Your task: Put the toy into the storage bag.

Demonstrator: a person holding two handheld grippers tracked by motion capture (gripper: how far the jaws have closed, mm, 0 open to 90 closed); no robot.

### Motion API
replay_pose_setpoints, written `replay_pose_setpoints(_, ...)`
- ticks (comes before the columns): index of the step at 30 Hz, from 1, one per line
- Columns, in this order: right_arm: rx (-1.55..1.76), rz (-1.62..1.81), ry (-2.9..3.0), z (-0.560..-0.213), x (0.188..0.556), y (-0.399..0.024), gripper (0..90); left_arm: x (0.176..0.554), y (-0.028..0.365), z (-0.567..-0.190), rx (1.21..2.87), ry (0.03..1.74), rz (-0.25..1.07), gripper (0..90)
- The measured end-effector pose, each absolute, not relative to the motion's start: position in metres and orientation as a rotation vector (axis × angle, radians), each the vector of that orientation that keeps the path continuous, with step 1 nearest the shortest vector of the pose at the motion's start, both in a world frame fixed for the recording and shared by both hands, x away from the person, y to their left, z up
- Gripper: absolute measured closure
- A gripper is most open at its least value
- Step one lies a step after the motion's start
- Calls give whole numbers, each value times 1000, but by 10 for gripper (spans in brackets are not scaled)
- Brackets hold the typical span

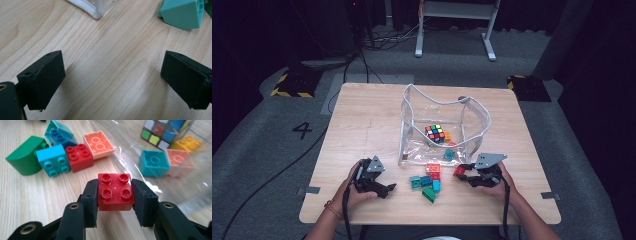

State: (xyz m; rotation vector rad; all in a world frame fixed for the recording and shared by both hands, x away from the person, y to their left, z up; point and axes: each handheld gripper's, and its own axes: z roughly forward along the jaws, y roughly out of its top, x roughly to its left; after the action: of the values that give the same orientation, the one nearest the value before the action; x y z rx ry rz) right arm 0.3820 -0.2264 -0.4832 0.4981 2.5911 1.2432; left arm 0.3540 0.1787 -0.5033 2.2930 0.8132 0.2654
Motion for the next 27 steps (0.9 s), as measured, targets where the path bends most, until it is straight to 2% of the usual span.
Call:
replay_pose_setpoints(13, 613, 1250, 2505, -469, 378, -273, 588, 354, 179, -503, 2293, 811, 264, 56)
replay_pose_setpoints(20, 707, 1285, 2410, -458, 389, -305, 588, 354, 179, -504, 2289, 813, 263, 56)
replay_pose_setpoints(27, 748, 1289, 2332, -438, 400, -318, 588, 354, 179, -504, 2289, 814, 263, 55)
